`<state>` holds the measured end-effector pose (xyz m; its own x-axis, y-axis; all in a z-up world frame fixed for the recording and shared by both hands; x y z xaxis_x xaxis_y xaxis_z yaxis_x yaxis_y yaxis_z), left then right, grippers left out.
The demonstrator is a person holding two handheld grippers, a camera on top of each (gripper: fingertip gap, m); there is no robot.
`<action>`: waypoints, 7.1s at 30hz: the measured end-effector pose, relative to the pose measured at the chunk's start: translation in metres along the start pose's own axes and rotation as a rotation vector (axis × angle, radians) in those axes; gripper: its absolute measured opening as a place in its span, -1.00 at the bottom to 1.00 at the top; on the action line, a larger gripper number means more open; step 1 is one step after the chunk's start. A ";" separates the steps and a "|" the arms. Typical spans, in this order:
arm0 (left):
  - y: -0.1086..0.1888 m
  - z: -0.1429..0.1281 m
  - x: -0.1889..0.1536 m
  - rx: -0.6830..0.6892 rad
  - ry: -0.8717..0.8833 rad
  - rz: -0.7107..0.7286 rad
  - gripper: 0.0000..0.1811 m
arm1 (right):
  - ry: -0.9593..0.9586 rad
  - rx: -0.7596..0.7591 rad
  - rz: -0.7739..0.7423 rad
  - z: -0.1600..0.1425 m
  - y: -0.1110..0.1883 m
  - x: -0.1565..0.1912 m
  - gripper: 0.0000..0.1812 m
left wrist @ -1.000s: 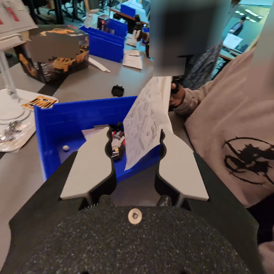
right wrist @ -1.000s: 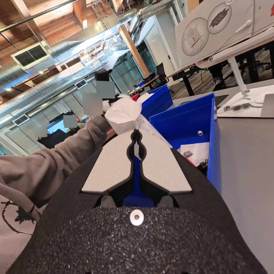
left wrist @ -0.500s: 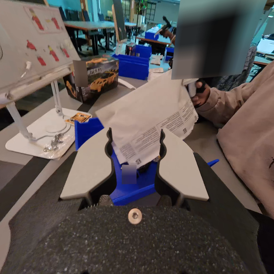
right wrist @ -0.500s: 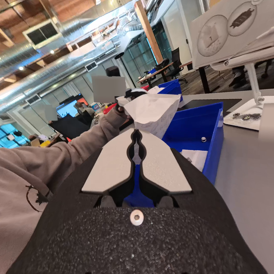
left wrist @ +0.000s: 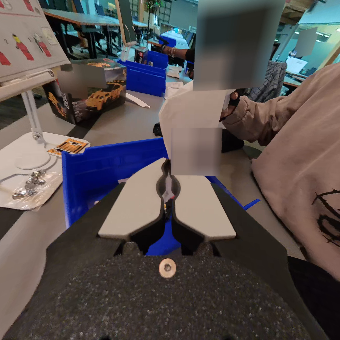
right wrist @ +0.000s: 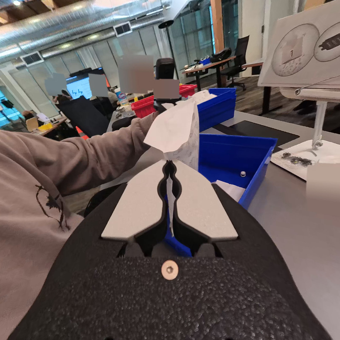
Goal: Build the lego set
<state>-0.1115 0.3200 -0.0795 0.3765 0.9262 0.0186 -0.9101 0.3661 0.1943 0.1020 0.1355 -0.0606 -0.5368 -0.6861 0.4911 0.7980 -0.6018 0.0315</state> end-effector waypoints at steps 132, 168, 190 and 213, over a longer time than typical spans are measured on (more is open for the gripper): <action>0.017 0.024 -0.064 0.152 -0.261 0.597 -0.99 | 0.773 0.908 0.132 0.092 -0.145 -0.023 -1.00; 0.046 0.013 -0.008 0.224 -0.280 0.737 -0.99 | 0.824 1.117 -0.037 0.076 -0.208 -0.104 -1.00; 0.067 0.032 0.017 0.580 -0.092 0.741 -0.99 | 0.543 0.903 0.101 0.032 -0.235 -0.121 -0.99; 0.108 0.017 0.006 0.634 0.068 0.898 -1.00 | 1.008 1.404 -0.223 -0.052 -0.214 -0.174 -0.63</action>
<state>-0.2046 0.3642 -0.0420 -0.4058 0.8423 0.3549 -0.5865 -0.5377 0.6057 0.0105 0.3625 -0.1982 -0.1709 -0.9389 -0.2986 0.0095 -0.3046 0.9524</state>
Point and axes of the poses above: each gripper's, where its closed fingertips meet, y back along the fingers, z out of its top, x = y × z across the jaws, the point moved 5 cm from there along y, back along the fingers, and after that the axes turned 13 degrees about -y, right-handed, at the moved point
